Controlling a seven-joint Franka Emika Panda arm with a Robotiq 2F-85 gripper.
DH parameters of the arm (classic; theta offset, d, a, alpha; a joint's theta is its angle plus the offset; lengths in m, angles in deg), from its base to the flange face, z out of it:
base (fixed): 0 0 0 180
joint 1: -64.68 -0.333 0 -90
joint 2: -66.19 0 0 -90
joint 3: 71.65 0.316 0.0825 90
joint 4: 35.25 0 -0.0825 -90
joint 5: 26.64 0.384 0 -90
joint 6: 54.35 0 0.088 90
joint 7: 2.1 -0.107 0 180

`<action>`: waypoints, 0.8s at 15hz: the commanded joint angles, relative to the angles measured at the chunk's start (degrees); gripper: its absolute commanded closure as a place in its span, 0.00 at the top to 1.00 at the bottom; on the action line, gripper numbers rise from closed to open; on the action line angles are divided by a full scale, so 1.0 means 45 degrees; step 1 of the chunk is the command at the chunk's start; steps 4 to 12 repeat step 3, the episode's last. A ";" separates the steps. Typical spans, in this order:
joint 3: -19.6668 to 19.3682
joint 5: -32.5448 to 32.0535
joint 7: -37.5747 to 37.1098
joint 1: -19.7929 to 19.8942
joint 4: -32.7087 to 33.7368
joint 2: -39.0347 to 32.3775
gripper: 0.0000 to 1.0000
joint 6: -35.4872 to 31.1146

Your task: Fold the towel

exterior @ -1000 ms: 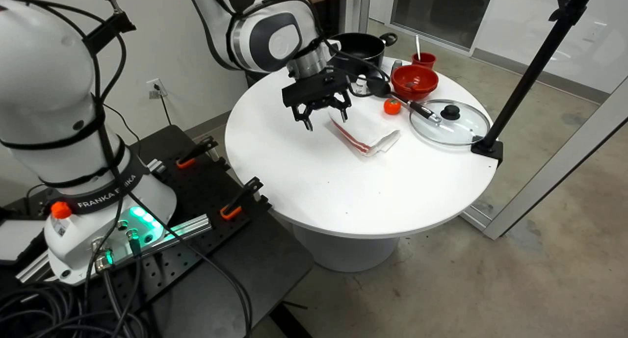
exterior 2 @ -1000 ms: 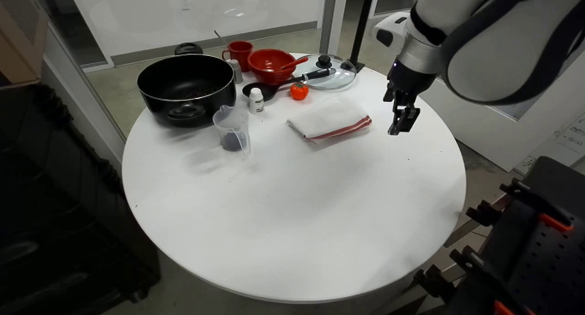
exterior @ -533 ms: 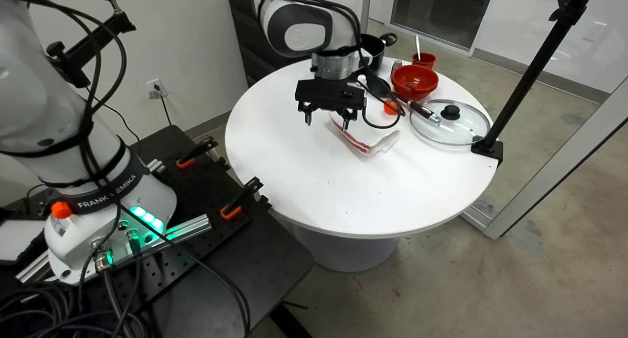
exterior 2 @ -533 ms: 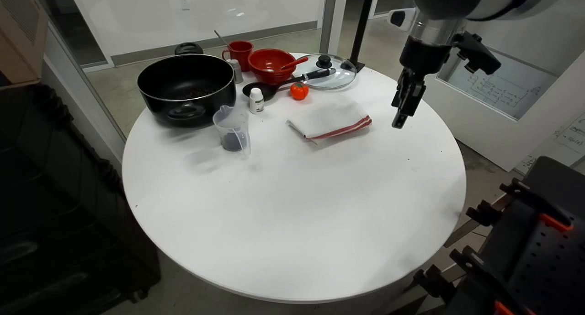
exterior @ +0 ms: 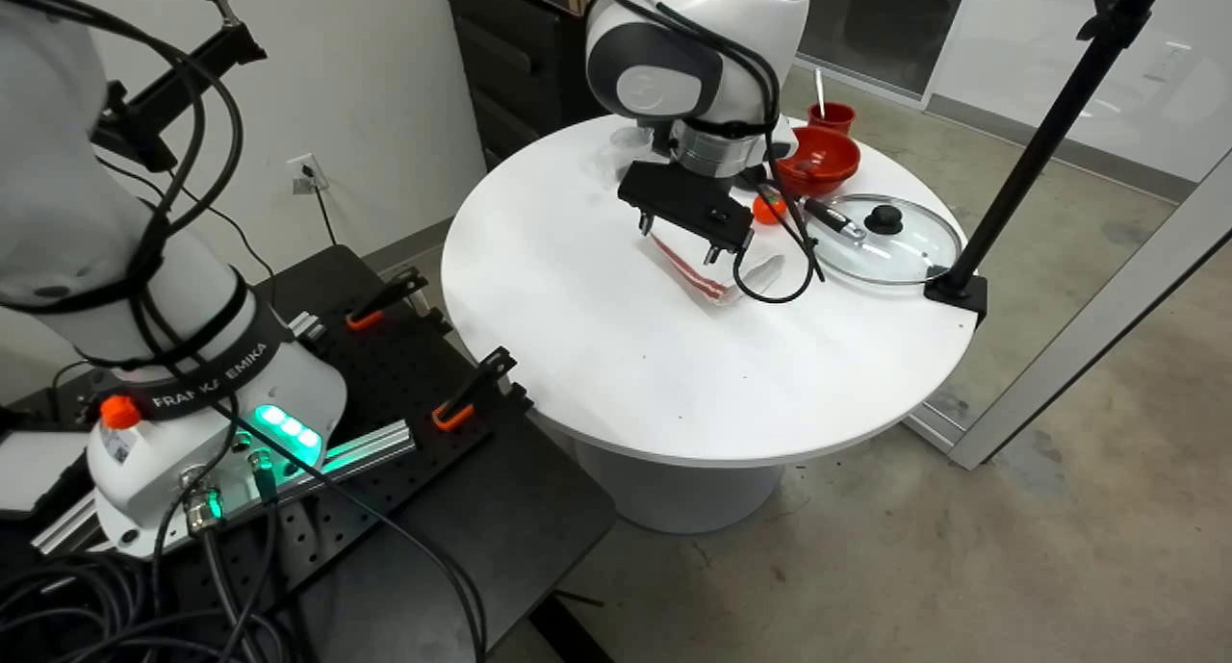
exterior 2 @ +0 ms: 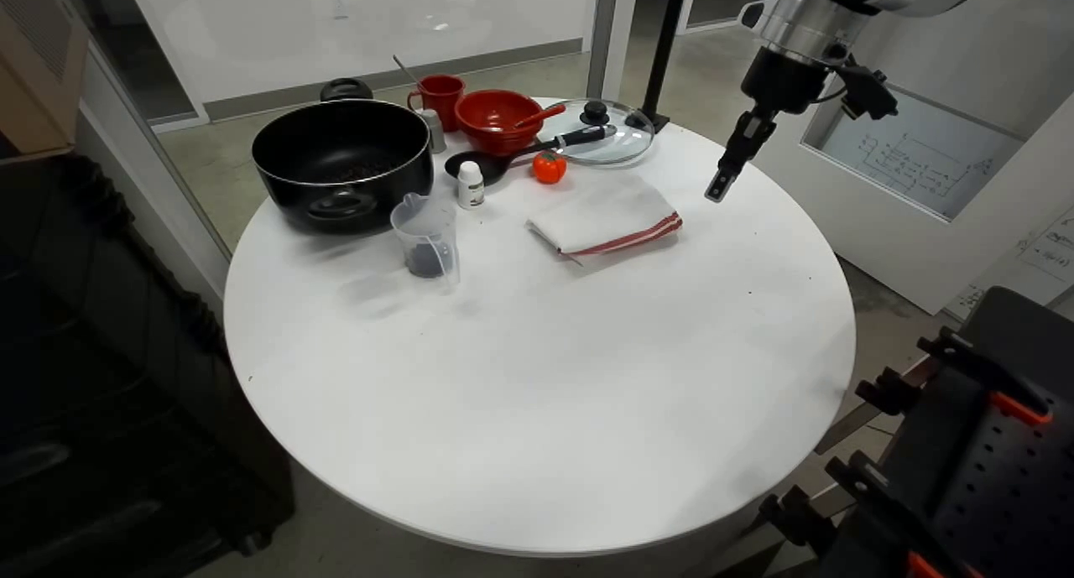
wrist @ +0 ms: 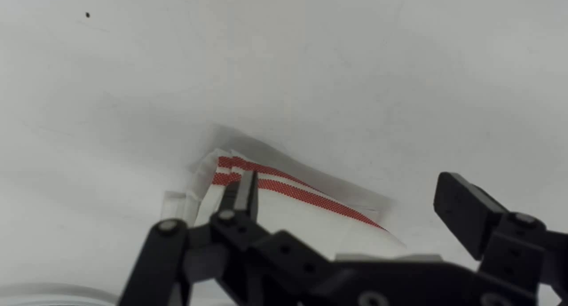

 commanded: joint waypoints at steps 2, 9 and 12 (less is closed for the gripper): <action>0.0167 -0.0069 -0.0091 0.0093 0.0015 -0.0006 1.00 0.0009; 0.0178 -0.0062 -0.0091 0.0092 0.0017 -0.0007 1.00 0.0010; 0.0178 -0.0062 -0.0091 0.0092 0.0017 -0.0007 1.00 0.0010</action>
